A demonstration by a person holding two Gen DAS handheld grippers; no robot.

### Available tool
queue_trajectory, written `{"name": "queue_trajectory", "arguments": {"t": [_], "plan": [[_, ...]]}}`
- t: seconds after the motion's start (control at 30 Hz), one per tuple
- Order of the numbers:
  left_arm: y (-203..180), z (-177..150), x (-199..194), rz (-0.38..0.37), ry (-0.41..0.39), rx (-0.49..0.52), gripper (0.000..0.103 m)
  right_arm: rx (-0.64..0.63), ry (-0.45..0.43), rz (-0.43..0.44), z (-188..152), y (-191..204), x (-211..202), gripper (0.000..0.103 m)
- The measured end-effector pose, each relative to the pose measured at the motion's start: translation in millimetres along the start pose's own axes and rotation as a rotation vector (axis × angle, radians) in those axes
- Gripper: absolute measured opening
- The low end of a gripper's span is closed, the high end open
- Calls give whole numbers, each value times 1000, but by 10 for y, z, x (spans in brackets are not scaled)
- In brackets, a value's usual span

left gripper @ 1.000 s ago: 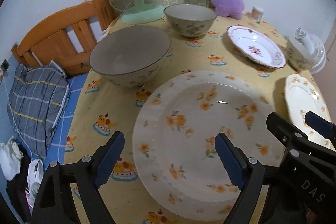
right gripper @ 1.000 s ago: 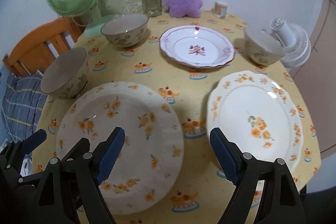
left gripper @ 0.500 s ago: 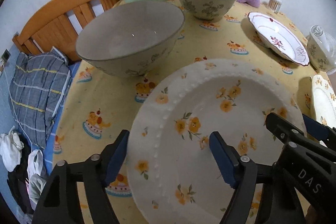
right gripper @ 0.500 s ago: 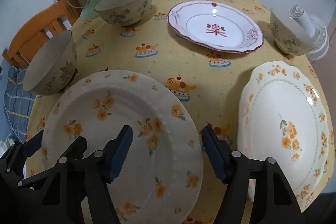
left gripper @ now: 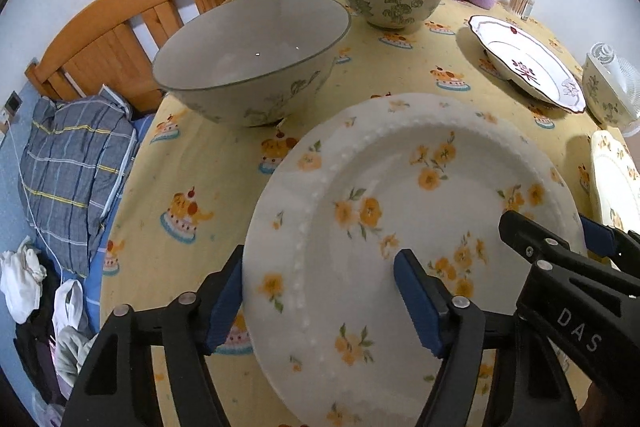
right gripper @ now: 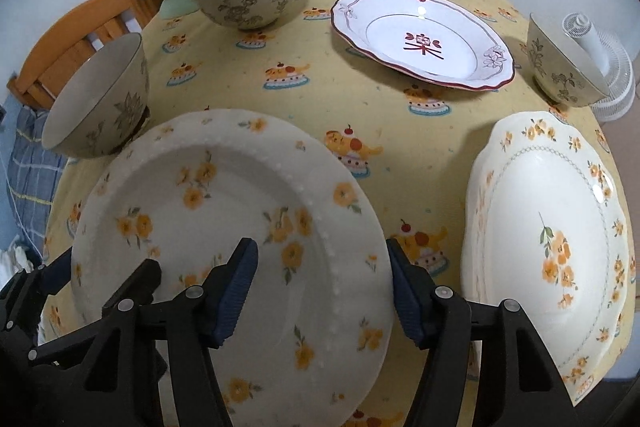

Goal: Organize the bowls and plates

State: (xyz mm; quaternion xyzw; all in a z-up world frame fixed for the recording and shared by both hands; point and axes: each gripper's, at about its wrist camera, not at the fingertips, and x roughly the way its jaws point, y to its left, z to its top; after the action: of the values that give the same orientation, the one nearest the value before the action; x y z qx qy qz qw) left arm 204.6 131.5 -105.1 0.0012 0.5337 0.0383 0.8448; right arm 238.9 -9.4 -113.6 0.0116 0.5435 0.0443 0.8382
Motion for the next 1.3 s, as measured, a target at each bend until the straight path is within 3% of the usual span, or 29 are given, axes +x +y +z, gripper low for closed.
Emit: {"name": "queue_trajectory", "arguments": {"t": [0.53,0.83,1.3], "plan": [[33,58,34,-44,41,16,72,-8,55,-22,44,39,46,66],[76,-105,-94,-88,93,28,72,12,92,-46,-163,49,-122,67],[-25,-100,-488,-140,36,99,71,63,34,-92,-265,-61,-604,67]]}}
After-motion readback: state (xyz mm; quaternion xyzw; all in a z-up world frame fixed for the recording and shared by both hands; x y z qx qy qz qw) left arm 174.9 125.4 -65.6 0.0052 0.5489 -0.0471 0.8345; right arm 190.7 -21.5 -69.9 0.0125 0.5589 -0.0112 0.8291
